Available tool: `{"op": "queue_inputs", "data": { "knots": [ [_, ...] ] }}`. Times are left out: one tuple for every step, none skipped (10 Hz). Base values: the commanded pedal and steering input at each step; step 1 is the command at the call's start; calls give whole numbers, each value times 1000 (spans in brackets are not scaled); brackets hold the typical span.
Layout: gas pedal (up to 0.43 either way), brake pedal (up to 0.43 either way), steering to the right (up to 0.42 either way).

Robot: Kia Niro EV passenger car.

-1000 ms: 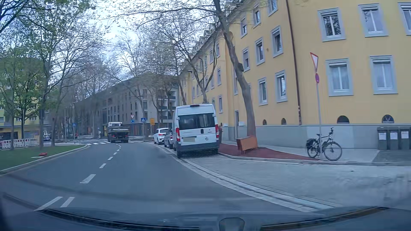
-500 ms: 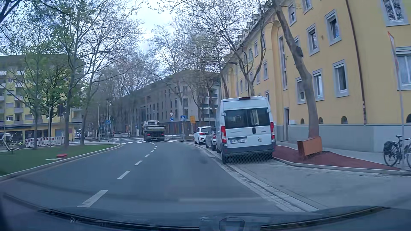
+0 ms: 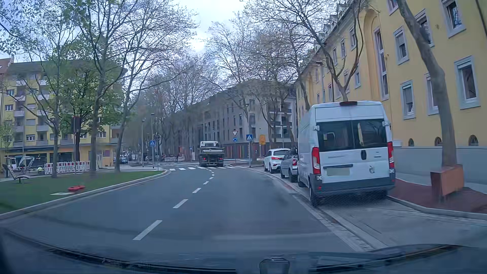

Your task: Follow the waypoints while adhering to traffic rules and regulations

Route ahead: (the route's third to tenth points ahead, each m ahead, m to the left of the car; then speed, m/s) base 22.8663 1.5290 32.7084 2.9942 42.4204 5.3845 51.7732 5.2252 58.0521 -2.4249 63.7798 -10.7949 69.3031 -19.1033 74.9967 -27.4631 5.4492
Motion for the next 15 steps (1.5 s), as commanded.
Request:
{"op": "queue_inputs", "data": {
  "knots": [
    [110,0,-94],
    [110,0,-74],
    [110,0,-59],
    [110,0,-40],
    [110,0,-23],
    [110,0,-14],
    [110,0,-8],
    [110,0,-5],
    [110,0,-2],
    [110,0,0],
    [110,0,3],
    [110,0,4],
    [110,0,4],
    [110,0,4],
    [110,0,5]
  ]
}}
